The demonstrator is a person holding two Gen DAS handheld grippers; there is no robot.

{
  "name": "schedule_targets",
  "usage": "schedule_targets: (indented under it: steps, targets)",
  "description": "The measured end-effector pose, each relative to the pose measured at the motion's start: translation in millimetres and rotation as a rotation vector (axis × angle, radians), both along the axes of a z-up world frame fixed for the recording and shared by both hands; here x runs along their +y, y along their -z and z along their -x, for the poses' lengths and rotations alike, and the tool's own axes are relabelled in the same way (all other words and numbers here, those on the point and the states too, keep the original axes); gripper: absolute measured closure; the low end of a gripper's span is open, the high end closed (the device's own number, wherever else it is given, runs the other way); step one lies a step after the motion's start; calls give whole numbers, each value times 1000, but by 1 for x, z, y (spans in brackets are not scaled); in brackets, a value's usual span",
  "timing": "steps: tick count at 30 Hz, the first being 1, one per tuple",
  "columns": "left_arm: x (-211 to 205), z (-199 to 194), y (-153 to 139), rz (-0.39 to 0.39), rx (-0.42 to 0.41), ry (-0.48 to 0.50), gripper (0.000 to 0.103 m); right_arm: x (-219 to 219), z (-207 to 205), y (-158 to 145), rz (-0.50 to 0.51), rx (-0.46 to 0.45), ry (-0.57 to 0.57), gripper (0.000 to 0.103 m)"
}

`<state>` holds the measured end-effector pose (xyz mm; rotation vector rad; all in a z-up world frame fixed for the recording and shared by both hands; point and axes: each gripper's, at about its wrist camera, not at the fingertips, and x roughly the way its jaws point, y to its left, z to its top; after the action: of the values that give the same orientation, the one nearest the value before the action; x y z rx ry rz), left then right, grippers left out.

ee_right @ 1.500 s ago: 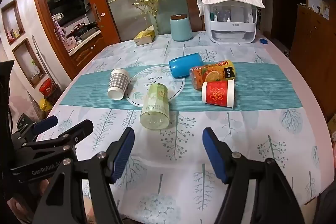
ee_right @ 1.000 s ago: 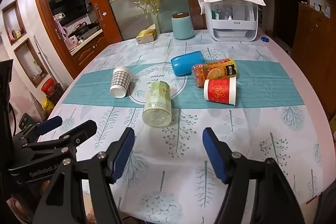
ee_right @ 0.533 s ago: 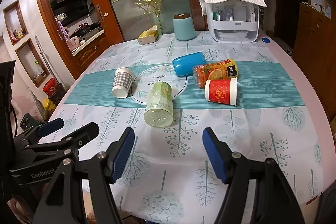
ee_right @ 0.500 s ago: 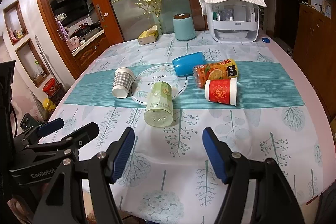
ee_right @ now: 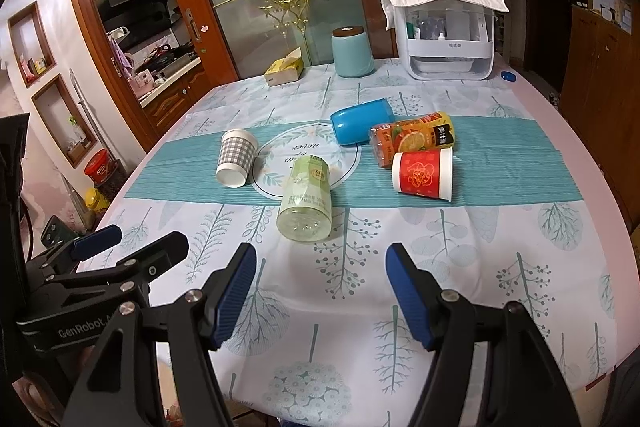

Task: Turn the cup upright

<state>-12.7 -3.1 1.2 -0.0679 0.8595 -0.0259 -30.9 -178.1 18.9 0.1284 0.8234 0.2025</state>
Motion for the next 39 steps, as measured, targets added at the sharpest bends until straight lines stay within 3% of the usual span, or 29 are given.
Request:
schedule_targets:
  steps: [39]
  targets:
    - [6, -5, -2, 3, 15, -9, 1, 2, -2, 5, -1, 9, -5, 35]
